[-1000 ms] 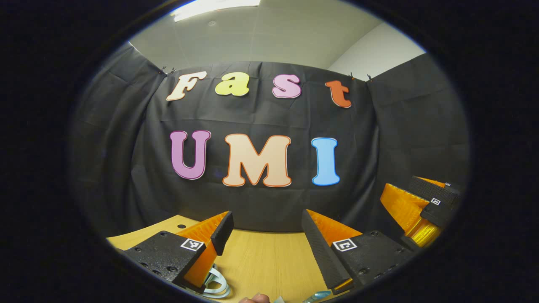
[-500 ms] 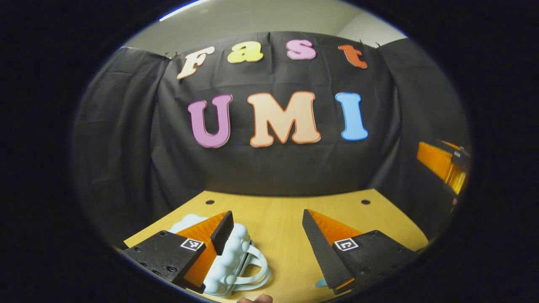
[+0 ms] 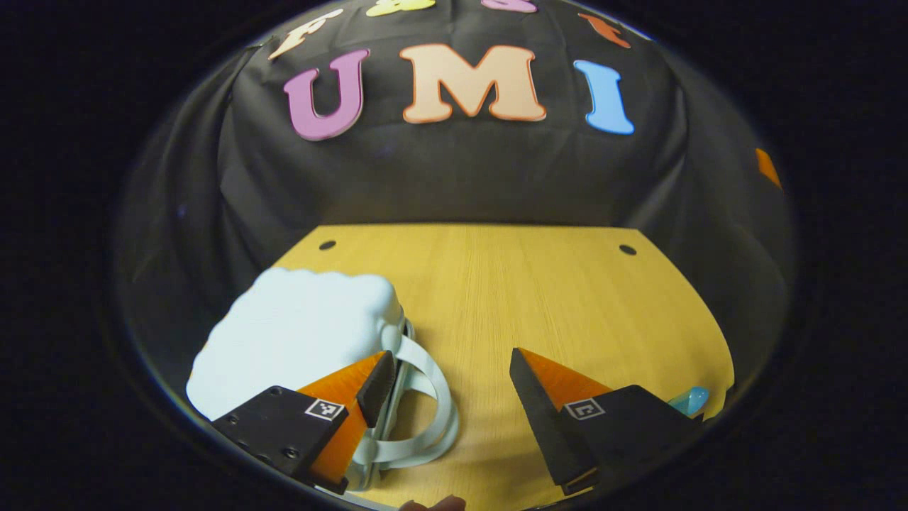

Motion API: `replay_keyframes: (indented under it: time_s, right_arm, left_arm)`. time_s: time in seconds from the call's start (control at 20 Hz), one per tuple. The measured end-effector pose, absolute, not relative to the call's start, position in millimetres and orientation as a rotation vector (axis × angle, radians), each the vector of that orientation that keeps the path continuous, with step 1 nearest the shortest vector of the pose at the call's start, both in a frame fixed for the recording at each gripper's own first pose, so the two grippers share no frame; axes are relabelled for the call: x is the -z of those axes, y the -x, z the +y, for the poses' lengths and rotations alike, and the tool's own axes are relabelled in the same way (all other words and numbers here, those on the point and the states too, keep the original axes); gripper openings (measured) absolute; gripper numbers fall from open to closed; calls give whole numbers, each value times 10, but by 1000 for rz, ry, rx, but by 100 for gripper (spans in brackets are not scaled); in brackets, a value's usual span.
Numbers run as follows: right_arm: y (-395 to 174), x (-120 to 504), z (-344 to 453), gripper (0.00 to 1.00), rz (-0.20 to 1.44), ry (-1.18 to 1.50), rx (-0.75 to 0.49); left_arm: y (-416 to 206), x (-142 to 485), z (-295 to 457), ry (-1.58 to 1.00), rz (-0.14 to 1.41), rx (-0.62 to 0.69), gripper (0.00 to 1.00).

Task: First open the suitcase, pack the skin care products into it, and then close the suitcase.

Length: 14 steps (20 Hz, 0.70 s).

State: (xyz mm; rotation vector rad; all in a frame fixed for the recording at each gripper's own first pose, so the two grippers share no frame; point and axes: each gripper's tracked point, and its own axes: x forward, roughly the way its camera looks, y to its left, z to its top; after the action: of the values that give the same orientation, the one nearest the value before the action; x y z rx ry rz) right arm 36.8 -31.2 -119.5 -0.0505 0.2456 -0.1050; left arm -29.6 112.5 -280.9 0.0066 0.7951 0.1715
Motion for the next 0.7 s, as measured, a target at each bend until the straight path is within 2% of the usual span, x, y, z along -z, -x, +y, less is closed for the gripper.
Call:
replay_keyframes:
  time_s: [0.4, 0.5, 0.65, 0.7]
  right_arm:
    - [-393, 1296, -536, 99, 279, 74, 162]
    - [-404, 1311, -545, 99, 277, 73, 164]
    - [-432, 1378, -470, 99, 290, 71, 140]
    - [-449, 1399, -459, 99, 294, 71, 139]
  left_arm:
    - [471, 3484, 982, 96, 1045, -136, 95]
    - [468, 3525, 1123, 57, 1055, -152, 84]
    - [503, 3527, 1238, 29, 1095, -172, 24]
    - [543, 3546, 1238, 41, 1148, -149, 19]
